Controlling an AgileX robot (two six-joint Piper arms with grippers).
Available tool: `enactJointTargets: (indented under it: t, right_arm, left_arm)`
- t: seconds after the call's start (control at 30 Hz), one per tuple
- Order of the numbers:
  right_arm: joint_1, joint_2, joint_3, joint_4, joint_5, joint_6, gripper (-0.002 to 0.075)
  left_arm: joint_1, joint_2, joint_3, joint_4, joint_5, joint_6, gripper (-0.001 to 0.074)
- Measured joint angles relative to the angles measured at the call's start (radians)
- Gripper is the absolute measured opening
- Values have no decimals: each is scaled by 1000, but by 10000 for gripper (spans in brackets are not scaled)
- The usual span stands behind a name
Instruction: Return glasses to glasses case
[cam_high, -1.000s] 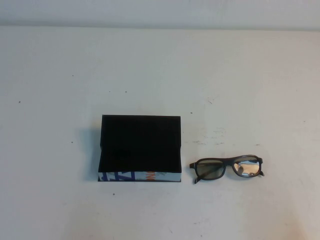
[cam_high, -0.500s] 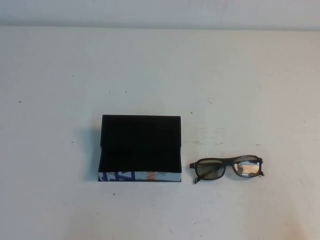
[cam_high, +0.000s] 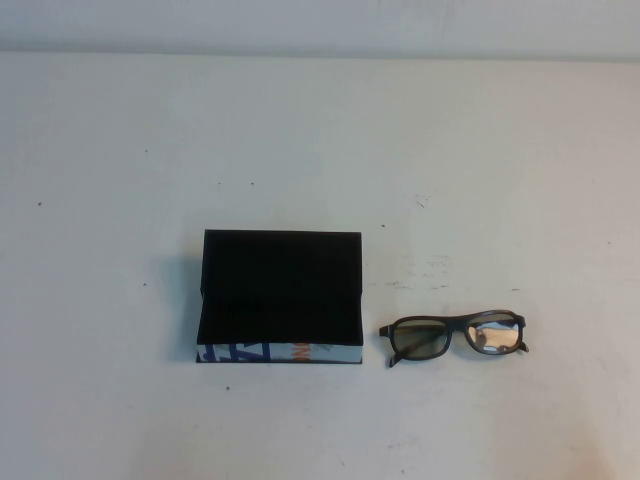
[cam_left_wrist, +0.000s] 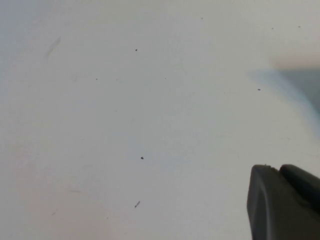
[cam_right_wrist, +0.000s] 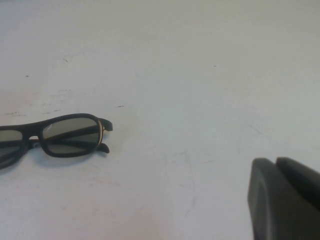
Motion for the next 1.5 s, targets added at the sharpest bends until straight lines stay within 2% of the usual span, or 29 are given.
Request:
enactJointTargets:
  t: [0.83,0.97,1.17,1.3,1.4,1.5]
  right_arm:
    - [0,0,0,8,-19,0,-11]
    - [0,0,0,145,-61,0,-11]
    - [0,0,0,579,-199,0,-11]
    - [0,0,0,684,-284,0,-11]
    - [0,0,0,756,-256,0,-11]
    - [0,0,-52,775,-103,-35,-11]
  left_arm:
    - [0,0,0,0,0,0,-4]
    - [0,0,0,0,0,0,-4]
    - [0,0,0,0,0,0,-4]
    - [0,0,0,0,0,0,-4]
    - [0,0,0,0,0,0,-4]
    - [0,0,0,0,0,0,-4]
